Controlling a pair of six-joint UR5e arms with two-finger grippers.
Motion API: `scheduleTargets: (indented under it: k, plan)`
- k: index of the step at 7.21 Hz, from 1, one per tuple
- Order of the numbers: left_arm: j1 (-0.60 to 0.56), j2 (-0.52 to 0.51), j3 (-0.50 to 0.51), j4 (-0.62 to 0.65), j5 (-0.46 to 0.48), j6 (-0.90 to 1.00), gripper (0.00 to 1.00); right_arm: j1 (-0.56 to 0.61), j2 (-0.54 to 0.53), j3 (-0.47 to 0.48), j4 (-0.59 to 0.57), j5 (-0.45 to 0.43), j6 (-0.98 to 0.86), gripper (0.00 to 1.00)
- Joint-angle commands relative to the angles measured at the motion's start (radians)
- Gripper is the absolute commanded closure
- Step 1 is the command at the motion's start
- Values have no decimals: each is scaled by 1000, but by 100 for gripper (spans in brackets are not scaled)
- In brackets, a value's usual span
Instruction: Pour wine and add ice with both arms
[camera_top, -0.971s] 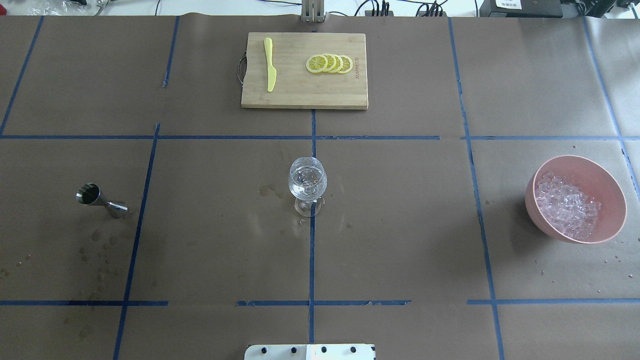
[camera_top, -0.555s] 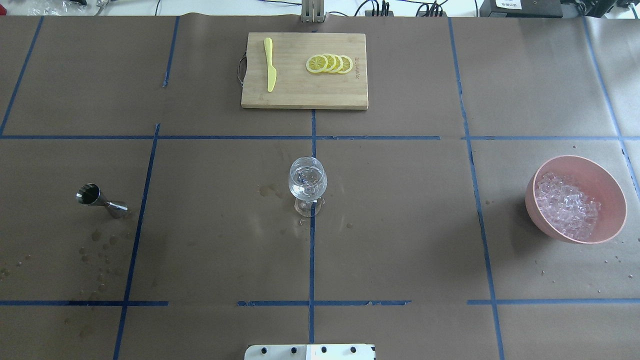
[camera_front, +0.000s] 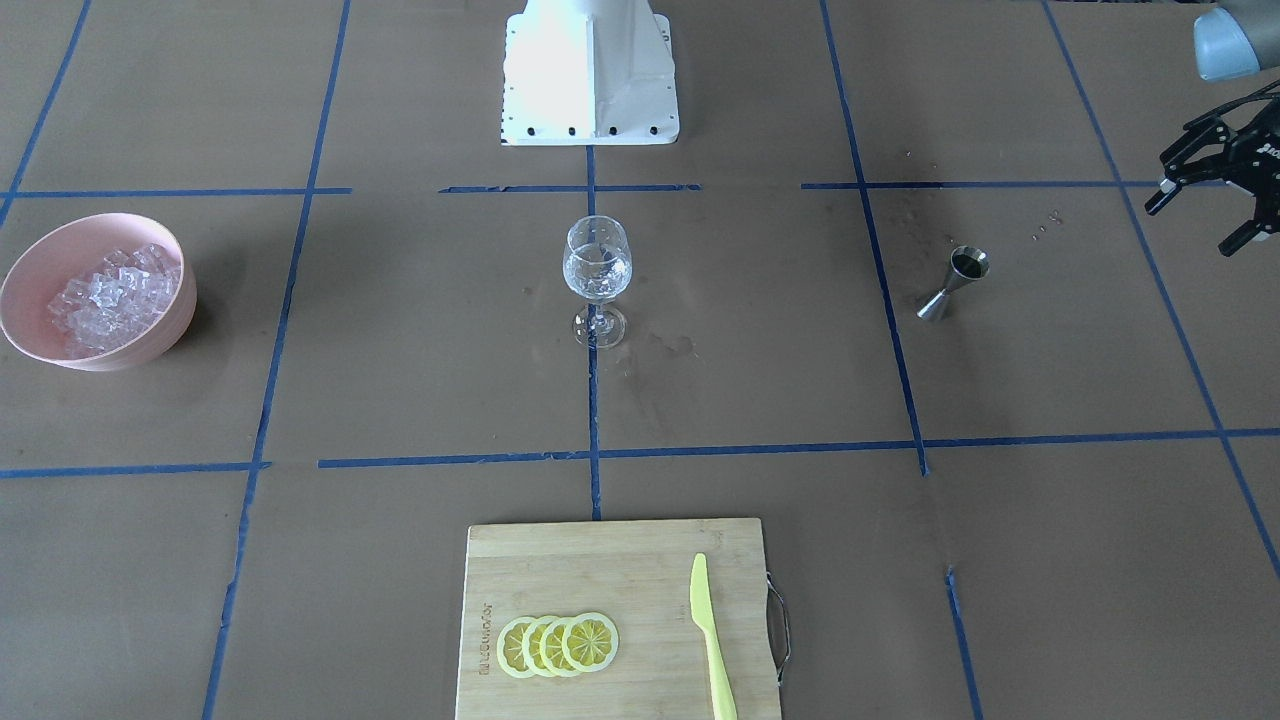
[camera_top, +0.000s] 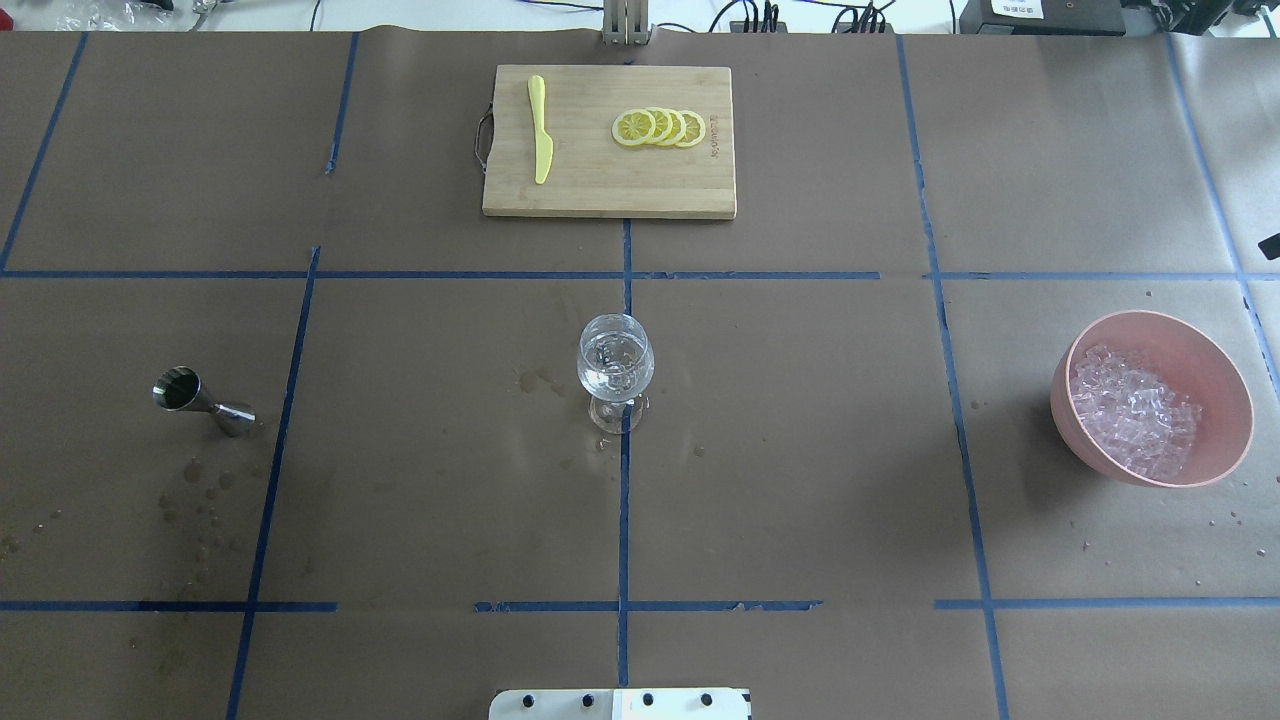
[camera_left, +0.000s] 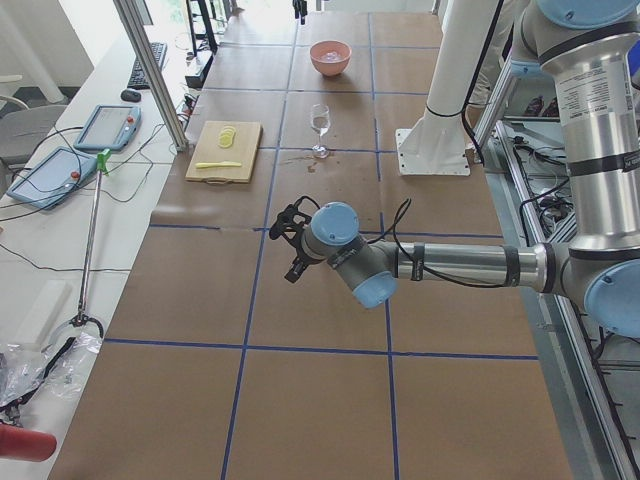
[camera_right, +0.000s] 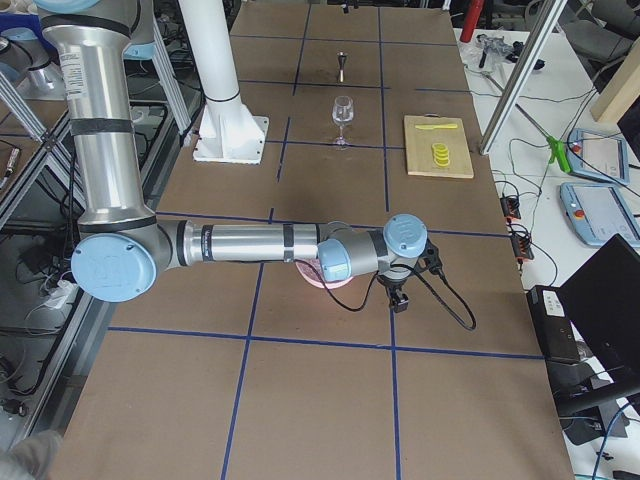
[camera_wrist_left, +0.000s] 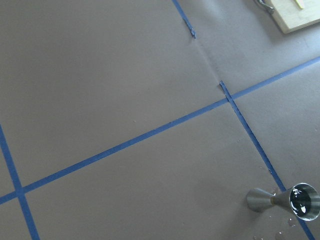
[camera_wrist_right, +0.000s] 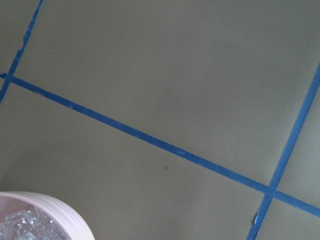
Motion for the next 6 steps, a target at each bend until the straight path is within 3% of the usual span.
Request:
scheduleTargets:
  k: [1, 3, 6]
  plan:
    - [154, 71, 3, -275, 151, -273, 1, -10, -3, -2, 1, 7, -2, 0]
    - [416, 108, 3, -409, 440, -447, 1, -19, -3, -4, 1, 6, -2, 0]
    - [660, 105, -5, -463, 738, -596, 1, -24, -1, -4, 1, 4, -4, 0]
